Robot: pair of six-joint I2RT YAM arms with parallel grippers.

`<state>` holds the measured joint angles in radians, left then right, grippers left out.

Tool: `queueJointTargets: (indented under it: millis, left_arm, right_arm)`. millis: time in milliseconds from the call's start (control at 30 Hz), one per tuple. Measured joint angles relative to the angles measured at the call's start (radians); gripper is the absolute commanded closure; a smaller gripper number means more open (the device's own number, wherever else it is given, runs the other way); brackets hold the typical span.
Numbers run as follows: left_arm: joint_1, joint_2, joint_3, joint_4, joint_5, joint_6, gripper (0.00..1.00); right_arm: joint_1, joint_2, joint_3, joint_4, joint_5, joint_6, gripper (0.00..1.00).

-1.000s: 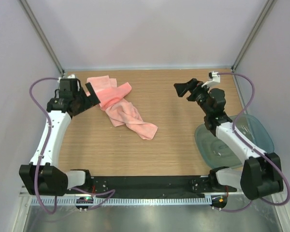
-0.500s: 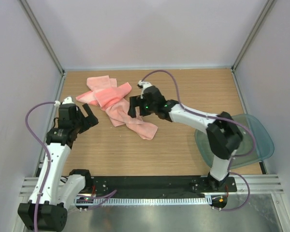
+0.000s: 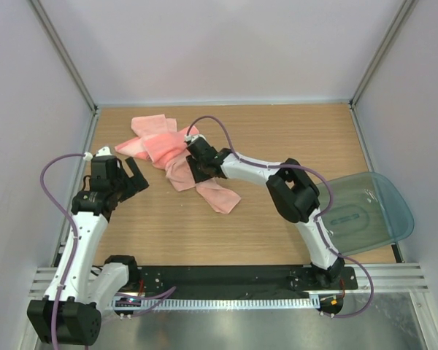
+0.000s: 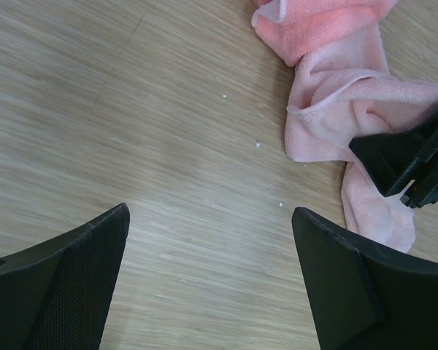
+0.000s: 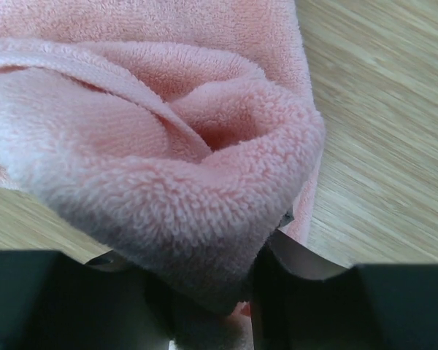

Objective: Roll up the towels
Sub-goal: Move the towel to the center of the board

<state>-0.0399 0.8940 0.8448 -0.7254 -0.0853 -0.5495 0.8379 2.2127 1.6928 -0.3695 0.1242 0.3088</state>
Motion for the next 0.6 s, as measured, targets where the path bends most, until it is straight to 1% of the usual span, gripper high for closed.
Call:
queueJointTargets:
  millis: [100,167,200,233,267,367,400,433,467,500,533,600]
  left_arm:
    - [0.0,0.0,0.0,0.0,0.0,0.0,0.1]
    - [0.0,0.0,0.0,0.0,-0.001,-0.001,0.14]
    - [0.0,0.0,0.0,0.0,-0.001,-0.001,0.15]
    - [-0.002,0.0,0.0,0.0,-0.003,-0.001,0.15]
    - [-0.006,0.001,0.0,0.001,-0.006,-0.001,0.15]
    - [-0.034,0.022,0.006,0.002,-0.026,-0.002,0.15]
    - [-0.05,0.04,0.013,0.002,-0.036,-0.004,0.15]
    - [-0.063,0.06,0.021,0.002,-0.042,-0.007,0.15]
    - [-0.077,0.084,0.032,0.003,-0.05,-0.013,0.15]
    - [-0.089,0.109,0.044,0.004,-0.056,-0.02,0.15]
    - [-0.101,0.135,0.055,0.005,-0.064,-0.026,0.15]
    - [-0.123,0.181,0.072,0.014,-0.078,-0.039,0.16]
  right_arm:
    - [-0.001,-0.005,0.017,-0.04,0.01,-0.005,0.6]
    - [-0.001,-0.021,0.018,-0.068,0.019,-0.014,0.6]
    - [-0.002,-0.034,0.018,-0.083,0.024,-0.021,0.58]
    - [-0.001,-0.05,0.017,-0.099,0.031,-0.026,0.51]
    - [-0.001,-0.067,0.016,-0.11,0.037,-0.031,0.34]
    - [-0.002,-0.159,0.005,-0.14,0.054,-0.054,0.21]
    - [-0.002,-0.196,-0.002,-0.14,0.058,-0.064,0.2]
    - [-0.002,-0.227,-0.009,-0.14,0.06,-0.071,0.24]
    - [-0.003,-0.264,-0.019,-0.139,0.062,-0.076,0.38]
    - [-0.007,-0.297,-0.031,-0.136,0.063,-0.087,0.43]
    - [-0.011,-0.327,-0.045,-0.13,0.063,-0.09,0.44]
    - [-0.021,-0.364,-0.077,-0.116,0.059,-0.092,0.31]
